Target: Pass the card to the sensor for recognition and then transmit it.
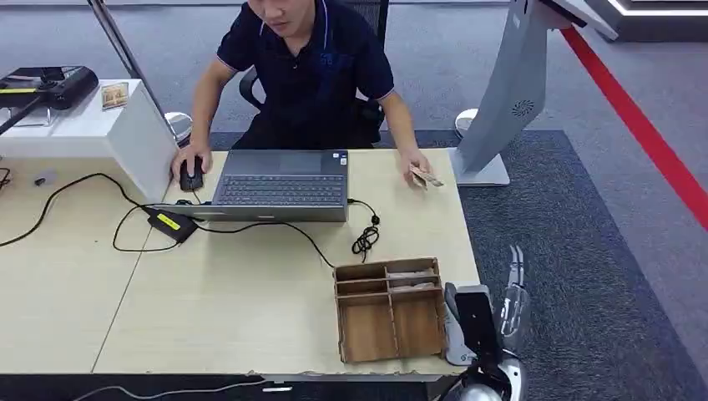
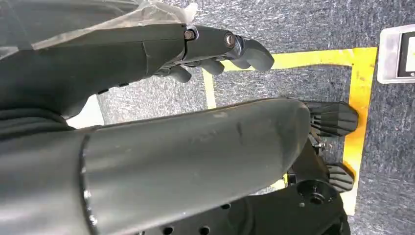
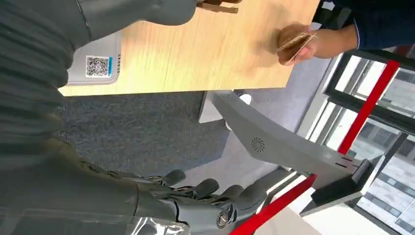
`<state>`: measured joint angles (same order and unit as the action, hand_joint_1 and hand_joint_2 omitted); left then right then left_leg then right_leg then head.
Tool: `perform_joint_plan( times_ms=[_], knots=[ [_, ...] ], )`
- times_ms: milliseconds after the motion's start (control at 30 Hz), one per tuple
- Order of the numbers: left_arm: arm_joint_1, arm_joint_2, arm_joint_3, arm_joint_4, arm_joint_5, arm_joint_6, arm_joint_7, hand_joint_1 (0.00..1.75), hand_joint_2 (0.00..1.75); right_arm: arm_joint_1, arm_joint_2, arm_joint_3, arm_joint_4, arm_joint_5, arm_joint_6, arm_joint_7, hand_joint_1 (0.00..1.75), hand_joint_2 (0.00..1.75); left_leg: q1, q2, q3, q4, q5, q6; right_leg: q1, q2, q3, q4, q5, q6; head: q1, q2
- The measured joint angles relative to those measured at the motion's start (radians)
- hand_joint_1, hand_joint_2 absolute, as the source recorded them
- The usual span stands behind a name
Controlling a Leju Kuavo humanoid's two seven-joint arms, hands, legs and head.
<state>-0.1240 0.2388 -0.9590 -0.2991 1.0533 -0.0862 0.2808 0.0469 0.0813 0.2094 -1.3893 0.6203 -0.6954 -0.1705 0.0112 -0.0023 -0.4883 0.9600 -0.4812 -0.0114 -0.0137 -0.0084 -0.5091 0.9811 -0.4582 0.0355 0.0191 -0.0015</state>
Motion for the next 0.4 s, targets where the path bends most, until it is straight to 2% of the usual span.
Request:
perform_joint_plan(
  times_ms=[400],
  knots=[
    [0.0, -0.006, 0.0, 0.0, 0.01, 0.005, 0.0, 0.0, 0.0, -0.007, 0.013, 0.0, 0.051, -0.052, 0.0, -0.023, 0.0, 1.75, 0.0, 0.0, 0.0, 0.0, 0.0, 0.0, 0.0, 0.0, 0.0, 0.0, 0.0, 0.0, 0.0, 0.0]
  ],
)
